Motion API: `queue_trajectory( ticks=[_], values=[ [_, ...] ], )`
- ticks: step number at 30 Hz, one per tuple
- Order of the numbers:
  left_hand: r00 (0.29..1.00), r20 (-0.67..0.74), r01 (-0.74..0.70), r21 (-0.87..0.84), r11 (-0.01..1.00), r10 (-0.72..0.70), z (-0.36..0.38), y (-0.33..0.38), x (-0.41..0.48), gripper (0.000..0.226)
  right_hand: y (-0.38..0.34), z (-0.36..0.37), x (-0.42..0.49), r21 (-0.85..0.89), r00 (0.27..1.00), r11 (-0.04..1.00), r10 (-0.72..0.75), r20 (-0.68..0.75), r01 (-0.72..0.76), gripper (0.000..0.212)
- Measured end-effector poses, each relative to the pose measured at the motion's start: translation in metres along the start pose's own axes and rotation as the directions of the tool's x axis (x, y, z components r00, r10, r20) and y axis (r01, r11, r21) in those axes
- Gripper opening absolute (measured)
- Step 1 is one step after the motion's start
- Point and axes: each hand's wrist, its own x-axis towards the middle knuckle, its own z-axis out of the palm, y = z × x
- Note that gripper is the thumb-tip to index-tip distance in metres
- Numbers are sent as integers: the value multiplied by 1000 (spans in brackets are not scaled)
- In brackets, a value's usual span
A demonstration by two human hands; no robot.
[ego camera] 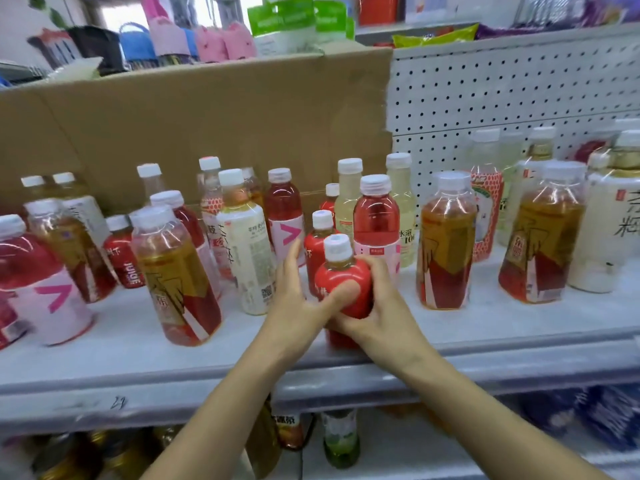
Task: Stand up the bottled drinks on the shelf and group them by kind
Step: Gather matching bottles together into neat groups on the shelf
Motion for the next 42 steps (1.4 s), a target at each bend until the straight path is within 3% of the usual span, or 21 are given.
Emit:
queue_trajectory(
  ticks=[3, 6, 12, 16, 17, 19, 21, 24, 27, 30, 33, 38, 42],
  values=[
    [999, -6, 40, -9, 999, -40, -3, -12, 7, 122, 3, 10, 12, -115, 1000, 993, -13, -3, 13, 81],
    [999, 2, 46, -23, 999, -46, -3, -16, 14, 120, 6, 2, 11, -182, 999, 983, -20, 34, 26, 86],
    [998, -45, 48, 39, 998, -47, 6, -26, 31, 81, 7, -40, -7, -318, 997, 946, -73, -18, 63, 60],
    [985, -163, 89, 166, 982, -62, 15, -23, 31, 86, 15, -67, -12, -319, 992, 945, -100, -77, 70, 48],
    [970, -243, 68, 253, 965, -4, 19, -18, 26, 87, 18, -74, -14, -319, 988, 944, -124, -96, 88, 44],
    [892, -351, -126, 412, 902, 284, 30, 0, 12, 82, 25, -89, -18, -316, 971, 940, -182, -154, 126, 36],
    [788, -297, -381, 452, 806, 539, 49, 21, 0, 74, 31, -104, -21, -311, 940, 937, -242, -242, 161, 31],
    [769, -102, -570, 337, 749, 631, 85, 41, -5, 75, 38, -129, -20, -381, 835, 903, -360, -417, 199, 30],
    [867, -8, -482, 232, 845, 498, 120, 54, 3, 89, 50, -157, -12, -411, 731, 898, -385, -563, 156, 52],
    [961, -40, -270, 94, 958, 275, 148, 59, 20, 101, 61, -180, -2, -166, 798, 981, -182, -575, 104, 79],
    [992, -65, -112, -2, 994, 111, 166, 56, 37, 107, 64, -195, 7, -100, 854, 995, -45, -518, -8, 90],
    [995, -102, -20, -26, 999, 18, 176, 49, 48, 95, 71, -208, 18, -96, 920, 987, 82, -383, -128, 103],
    [995, -99, -31, -3, 1000, 31, 177, 49, 50, 92, 76, -212, 20, -82, 959, 991, 80, -272, -106, 93]
  ],
)
